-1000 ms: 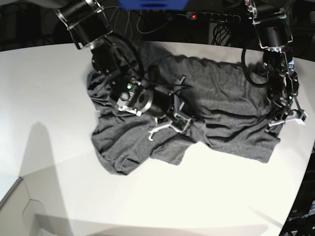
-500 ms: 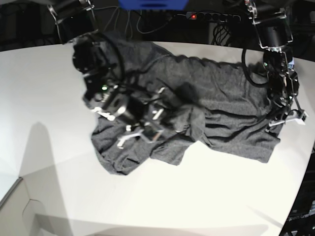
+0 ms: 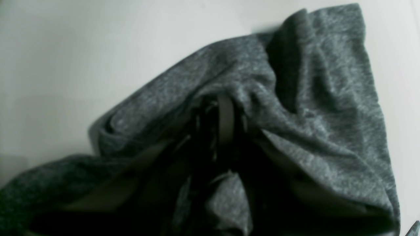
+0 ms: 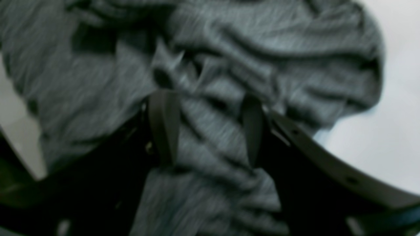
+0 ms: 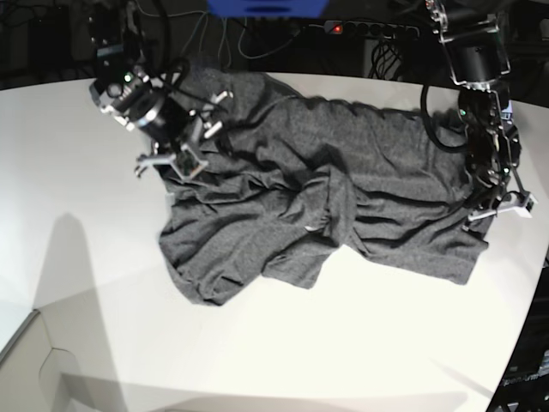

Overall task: Layout the t-shirt on the table in an organized manner, then fold the t-shirt properly
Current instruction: 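Move the right gripper to the shirt's collar edge and grasp it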

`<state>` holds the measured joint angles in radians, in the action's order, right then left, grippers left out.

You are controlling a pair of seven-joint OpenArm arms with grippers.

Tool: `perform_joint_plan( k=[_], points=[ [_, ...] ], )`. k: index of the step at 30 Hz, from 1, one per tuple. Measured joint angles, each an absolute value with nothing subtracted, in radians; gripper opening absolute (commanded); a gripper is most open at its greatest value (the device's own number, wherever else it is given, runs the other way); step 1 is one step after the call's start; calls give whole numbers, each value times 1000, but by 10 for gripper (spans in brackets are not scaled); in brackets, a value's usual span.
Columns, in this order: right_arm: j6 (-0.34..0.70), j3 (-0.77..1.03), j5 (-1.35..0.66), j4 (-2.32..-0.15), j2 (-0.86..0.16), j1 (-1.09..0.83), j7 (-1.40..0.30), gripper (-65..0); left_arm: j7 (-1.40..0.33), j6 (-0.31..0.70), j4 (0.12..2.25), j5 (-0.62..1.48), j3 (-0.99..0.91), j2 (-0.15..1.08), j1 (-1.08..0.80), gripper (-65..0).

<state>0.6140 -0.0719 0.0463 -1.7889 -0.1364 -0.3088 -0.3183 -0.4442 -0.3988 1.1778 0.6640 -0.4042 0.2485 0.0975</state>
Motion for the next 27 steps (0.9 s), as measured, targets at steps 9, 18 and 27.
perform_joint_plan(
  k=[9, 18, 27],
  points=[
    [613, -129, 46, -1797, -183, -412, -427, -291, -446, -400, 1178, 665, -404, 250, 97, -581],
    [614, -39, 40, -1914, -193, -513, -432, -242, -444, -400, 1178, 665, -403, 249, 98, -581],
    [613, -23, 45, -1919, -201, -599, -442, -242, -460, -400, 1175, 666, -402, 249, 117, -581]
  ],
)
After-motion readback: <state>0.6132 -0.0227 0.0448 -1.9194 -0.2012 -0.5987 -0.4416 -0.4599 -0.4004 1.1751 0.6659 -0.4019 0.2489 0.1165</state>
